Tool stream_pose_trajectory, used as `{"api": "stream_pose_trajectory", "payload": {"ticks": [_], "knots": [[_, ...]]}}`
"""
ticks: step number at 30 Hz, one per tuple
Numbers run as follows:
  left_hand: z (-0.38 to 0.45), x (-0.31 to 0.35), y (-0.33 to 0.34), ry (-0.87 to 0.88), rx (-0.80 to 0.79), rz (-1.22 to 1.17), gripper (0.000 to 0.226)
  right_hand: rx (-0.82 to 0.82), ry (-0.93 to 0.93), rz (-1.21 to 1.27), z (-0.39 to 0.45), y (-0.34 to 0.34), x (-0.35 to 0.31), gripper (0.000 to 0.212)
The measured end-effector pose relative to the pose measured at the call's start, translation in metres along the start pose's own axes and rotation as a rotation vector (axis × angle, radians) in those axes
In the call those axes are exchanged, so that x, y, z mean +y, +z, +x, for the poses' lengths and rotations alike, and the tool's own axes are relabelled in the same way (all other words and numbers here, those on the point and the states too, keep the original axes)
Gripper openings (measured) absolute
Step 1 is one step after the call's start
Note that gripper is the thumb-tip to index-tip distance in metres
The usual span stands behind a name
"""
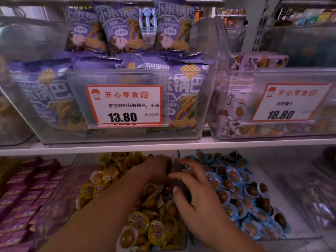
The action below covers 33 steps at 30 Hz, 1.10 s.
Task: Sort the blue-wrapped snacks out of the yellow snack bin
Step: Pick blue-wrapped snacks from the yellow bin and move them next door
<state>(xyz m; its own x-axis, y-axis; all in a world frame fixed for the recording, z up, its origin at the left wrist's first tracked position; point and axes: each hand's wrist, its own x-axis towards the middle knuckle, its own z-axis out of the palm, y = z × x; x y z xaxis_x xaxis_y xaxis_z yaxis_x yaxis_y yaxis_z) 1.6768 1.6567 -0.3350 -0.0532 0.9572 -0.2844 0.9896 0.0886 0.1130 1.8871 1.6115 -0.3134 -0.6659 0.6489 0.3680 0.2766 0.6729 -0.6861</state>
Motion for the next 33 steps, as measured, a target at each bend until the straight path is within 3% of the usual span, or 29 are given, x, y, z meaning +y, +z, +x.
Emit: {"api": "stream_pose_trajectory", "payload": {"ticks": [5, 10, 15, 19, 21, 23, 26, 29, 33], "knots": [[-0.016, -0.008, -0.015, -0.004, 0.129, -0.368, 0.025, 0.002, -0.006, 0.022, -0.001, -0.002, -0.002, 0.039], [-0.071, -0.027, -0.029, -0.059, 0.301, -0.699, 0.026, 0.008, -0.022, 0.004, -0.002, -0.002, -0.002, 0.040], [-0.151, -0.019, -0.030, -0.119, 0.551, -1.200, 0.032, 0.063, -0.022, -0.079, -0.005, -0.005, -0.011, 0.027], [-0.197, -0.017, -0.013, -0.092, 0.578, -1.790, 0.034, 0.233, -0.148, -0.045, -0.006, 0.001, -0.051, 0.029], [-0.210, -0.020, -0.003, -0.122, 0.628, -1.959, 0.029, 0.147, -0.088, 0.100, -0.004, 0.015, -0.069, 0.025], [-0.217, -0.024, 0.007, -0.151, 0.638, -2.074, 0.027, -0.045, 0.111, 0.320, 0.003, 0.034, -0.080, 0.020], [-0.217, -0.023, 0.019, -0.170, 0.567, -2.113, 0.029, -0.229, 0.354, 0.612, 0.016, 0.061, -0.087, 0.025], [-0.211, -0.020, 0.020, -0.228, 0.621, -1.972, 0.022, -0.276, 0.365, 0.640, 0.024, 0.076, -0.085, 0.024], [-0.211, -0.029, 0.012, -0.251, 0.822, -1.316, 0.022, -0.209, 0.162, 0.290, 0.034, 0.071, -0.074, 0.028]]}}
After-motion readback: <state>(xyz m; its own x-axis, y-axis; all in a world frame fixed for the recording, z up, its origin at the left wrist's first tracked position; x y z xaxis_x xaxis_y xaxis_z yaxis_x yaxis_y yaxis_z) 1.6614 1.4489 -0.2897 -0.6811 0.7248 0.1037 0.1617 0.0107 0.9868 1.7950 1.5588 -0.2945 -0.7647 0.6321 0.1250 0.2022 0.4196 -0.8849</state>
